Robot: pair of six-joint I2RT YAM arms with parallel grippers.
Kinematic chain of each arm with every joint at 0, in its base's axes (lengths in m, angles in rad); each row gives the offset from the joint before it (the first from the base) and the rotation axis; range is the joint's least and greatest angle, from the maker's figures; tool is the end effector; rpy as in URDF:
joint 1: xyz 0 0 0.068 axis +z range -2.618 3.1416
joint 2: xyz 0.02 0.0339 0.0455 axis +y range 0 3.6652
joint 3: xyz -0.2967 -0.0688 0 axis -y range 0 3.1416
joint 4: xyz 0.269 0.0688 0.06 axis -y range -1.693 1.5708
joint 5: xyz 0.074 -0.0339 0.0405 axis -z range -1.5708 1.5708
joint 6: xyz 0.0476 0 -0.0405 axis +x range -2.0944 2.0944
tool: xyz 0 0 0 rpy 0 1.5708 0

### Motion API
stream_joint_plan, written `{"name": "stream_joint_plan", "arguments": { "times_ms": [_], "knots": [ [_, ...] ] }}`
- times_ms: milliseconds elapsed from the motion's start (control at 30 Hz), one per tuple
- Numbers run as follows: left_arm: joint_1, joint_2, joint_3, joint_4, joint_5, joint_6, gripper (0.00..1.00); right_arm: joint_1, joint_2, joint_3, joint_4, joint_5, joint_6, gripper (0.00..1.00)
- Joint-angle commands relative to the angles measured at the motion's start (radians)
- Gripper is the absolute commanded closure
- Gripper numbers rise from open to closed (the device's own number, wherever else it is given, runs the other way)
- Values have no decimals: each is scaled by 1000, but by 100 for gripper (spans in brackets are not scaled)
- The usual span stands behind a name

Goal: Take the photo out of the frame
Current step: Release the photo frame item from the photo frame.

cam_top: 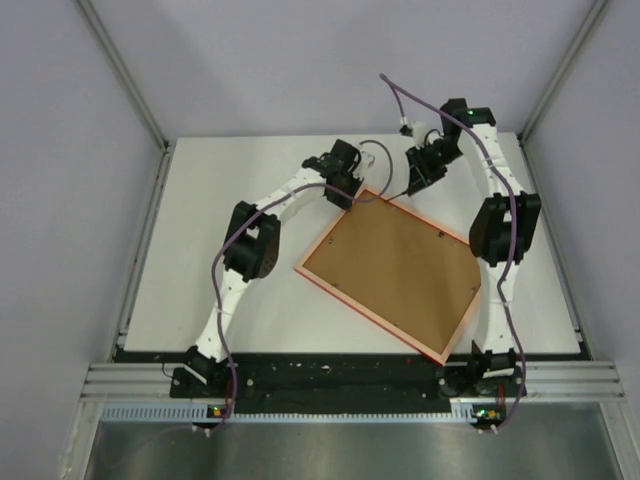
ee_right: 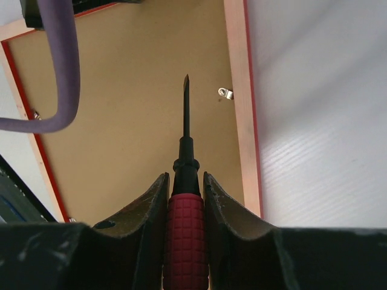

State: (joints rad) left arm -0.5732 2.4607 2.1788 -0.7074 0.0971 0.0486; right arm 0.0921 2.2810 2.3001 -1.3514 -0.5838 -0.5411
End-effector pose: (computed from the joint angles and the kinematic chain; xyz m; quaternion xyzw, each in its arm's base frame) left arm 0.4951 -0.3251 0.1816 0.3060 0.9068 -0.1191 0.2645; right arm 0.5035 0.0729 0.2931 -0.3286 0.8930 0.2532 0.1747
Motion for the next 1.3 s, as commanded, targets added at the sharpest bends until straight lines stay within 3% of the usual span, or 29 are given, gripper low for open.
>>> {"name": "stream_joint_plan", "arguments": {
  "times_ms": [0,433,733,1267],
  "knots": [
    [-42,-34,-62,-87,66,42,100,27,32,36,-126,18,27,100],
    [-51,-55,-96,-58,58,50,100,32,89,75,-64,170,58,100],
    [-51,-54,-96,-58,53,50,100,35,46,76,-18,213,64,100],
    [-50,-42,-83,-55,-25,43,100,84,29,59,-132,438,-43,100]
  ]
}}
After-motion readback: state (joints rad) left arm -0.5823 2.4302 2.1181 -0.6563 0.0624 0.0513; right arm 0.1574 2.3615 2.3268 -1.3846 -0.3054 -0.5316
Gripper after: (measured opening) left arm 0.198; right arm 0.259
